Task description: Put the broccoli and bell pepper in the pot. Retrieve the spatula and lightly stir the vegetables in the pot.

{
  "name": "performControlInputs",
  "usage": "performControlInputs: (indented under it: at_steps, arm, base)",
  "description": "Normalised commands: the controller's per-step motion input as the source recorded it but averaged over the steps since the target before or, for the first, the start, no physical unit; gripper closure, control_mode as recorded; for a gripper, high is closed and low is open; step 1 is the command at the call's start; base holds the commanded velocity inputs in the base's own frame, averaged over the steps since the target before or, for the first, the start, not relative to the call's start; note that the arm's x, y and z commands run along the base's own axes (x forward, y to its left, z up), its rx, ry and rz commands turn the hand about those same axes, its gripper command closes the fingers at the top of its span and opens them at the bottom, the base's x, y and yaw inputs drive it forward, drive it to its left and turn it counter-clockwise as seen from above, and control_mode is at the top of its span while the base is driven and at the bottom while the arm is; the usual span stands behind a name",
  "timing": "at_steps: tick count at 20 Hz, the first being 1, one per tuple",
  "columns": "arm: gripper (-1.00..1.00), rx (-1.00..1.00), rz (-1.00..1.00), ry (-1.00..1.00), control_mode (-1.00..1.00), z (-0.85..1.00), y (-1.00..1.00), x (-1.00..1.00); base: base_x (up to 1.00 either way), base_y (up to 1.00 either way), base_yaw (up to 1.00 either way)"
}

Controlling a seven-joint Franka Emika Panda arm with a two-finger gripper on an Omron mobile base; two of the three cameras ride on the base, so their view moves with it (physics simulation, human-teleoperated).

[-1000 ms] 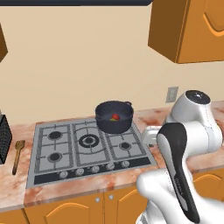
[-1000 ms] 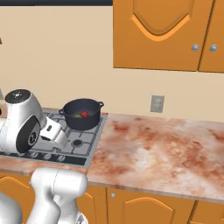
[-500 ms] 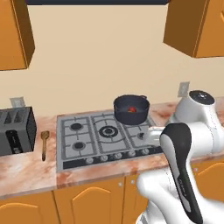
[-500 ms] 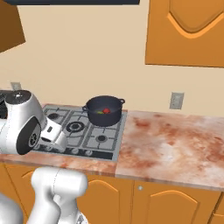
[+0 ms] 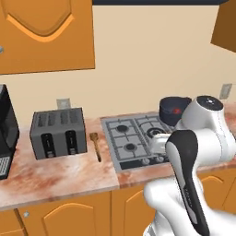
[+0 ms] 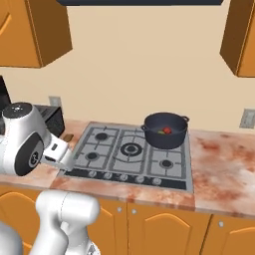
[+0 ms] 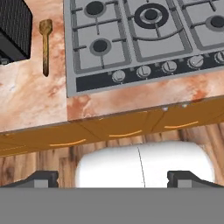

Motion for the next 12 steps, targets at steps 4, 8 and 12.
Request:
performControlInputs:
  at_steps: [4, 8, 12]
  arm:
    - [-1.0, 0.0, 0.0, 0.0, 1.0, 0.0, 0.0, 0.0]
    - [-1.0, 0.0, 0.0, 0.0, 1.0, 0.0, 0.0, 0.0]
    - [-1.0, -0.04, 0.04, 0.0, -1.0, 0.0, 0.53, 0.05]
  base:
    - [0.59, 0.49, 0.0]
    - [0.61, 0.41, 0.04]
    - [0.0, 0.12, 0.01]
